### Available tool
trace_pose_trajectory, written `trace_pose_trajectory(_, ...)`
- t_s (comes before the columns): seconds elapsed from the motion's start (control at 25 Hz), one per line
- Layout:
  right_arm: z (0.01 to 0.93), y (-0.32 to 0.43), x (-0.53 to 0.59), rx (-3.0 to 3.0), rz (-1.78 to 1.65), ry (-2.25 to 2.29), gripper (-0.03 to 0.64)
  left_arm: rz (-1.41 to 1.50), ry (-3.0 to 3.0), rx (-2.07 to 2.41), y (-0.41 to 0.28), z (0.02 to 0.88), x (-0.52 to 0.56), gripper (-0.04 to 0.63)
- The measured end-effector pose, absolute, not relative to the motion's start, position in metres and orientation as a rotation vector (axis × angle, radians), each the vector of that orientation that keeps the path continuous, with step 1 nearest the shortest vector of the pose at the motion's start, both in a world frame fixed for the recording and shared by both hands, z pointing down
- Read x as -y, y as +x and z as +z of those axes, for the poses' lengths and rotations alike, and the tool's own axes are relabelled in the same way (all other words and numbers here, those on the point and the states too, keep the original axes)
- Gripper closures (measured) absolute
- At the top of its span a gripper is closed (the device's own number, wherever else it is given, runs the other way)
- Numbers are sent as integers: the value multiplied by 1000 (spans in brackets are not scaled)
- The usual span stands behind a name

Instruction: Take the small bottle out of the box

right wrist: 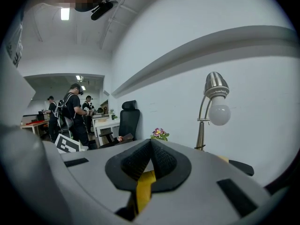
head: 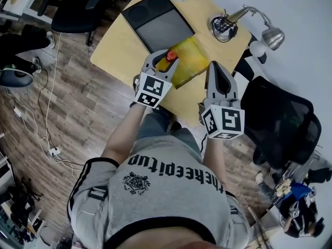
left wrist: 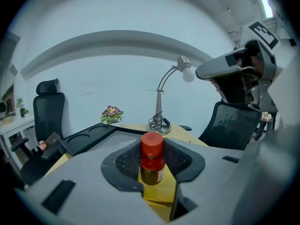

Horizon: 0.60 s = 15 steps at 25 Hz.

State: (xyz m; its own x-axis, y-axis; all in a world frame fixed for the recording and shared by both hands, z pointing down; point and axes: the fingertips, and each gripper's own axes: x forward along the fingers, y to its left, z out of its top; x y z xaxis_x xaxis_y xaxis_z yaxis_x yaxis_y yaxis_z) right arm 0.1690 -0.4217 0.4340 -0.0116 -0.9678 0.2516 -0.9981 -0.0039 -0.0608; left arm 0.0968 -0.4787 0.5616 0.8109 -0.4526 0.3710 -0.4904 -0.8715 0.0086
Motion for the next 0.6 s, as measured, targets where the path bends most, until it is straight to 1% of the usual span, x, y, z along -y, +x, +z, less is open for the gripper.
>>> trace_pose_trajectory(0.6,406,143,392,2245,252,2044,615,383,2831,843,63,485,443,454)
